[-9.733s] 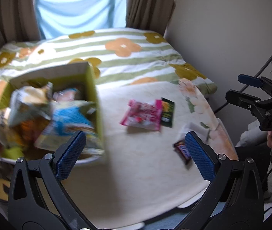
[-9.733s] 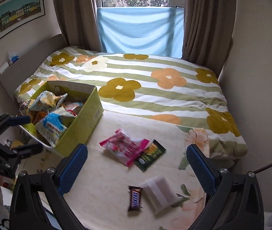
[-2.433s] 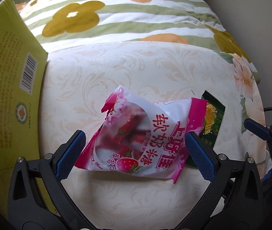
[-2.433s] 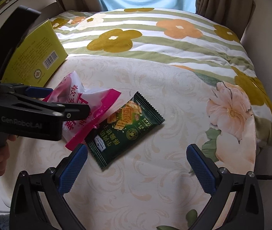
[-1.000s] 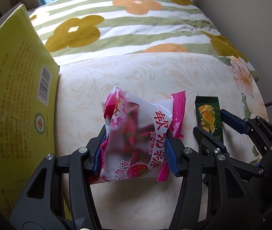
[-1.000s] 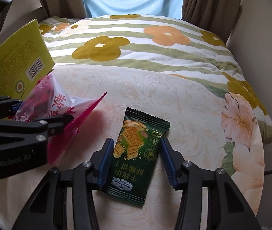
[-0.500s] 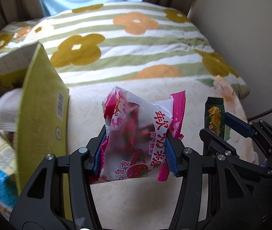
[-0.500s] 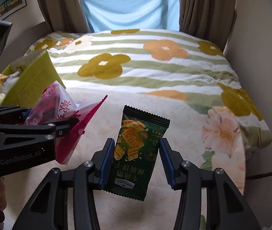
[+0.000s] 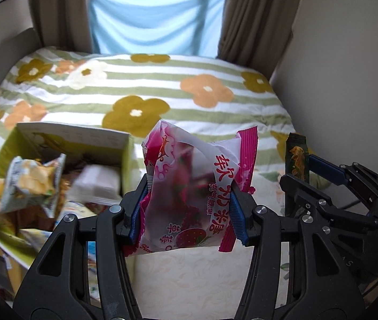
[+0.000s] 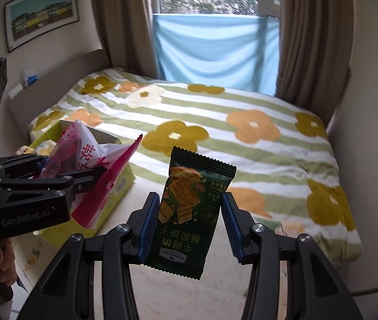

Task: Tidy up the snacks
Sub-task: 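Lift both packets and carry them over the cardboard box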

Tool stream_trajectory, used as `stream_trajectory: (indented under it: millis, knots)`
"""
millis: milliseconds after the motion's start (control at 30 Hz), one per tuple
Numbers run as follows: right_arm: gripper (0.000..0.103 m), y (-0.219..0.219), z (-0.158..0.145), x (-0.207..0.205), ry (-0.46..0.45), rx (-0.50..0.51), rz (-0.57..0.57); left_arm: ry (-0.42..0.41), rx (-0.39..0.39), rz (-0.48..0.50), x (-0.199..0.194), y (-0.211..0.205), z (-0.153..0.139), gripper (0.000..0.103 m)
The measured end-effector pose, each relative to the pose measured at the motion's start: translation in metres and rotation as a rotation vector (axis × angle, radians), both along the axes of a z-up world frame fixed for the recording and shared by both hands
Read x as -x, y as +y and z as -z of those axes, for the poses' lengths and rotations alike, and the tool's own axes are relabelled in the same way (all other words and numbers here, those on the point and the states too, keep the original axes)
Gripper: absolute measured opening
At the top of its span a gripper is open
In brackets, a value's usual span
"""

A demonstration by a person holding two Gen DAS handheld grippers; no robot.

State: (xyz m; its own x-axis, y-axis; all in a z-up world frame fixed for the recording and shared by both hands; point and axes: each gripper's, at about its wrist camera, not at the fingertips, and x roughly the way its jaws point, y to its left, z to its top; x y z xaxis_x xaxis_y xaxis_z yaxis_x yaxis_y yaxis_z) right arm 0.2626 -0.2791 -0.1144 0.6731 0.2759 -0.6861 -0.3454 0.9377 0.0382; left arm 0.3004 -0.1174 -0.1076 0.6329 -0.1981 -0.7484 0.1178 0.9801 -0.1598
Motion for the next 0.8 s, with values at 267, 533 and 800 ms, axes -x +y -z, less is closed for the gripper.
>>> stream_trajectory:
  millis: [267,533,800]
  knots:
    - [0.044,0.07,-0.04,-0.005,-0.048,-0.033,-0.115,-0.052,-0.001,-0.091,0.006,0.096,-0.039,0.049]
    - [0.044,0.158,-0.038,-0.02,-0.008,-0.085,-0.141,-0.013,-0.033,-0.129,-0.013,0.206,-0.037,0.05]
    - [0.044,0.21,-0.018,-0.037,0.041,-0.094,-0.073,0.071,-0.022,-0.041,-0.061,0.255,-0.007,0.05]
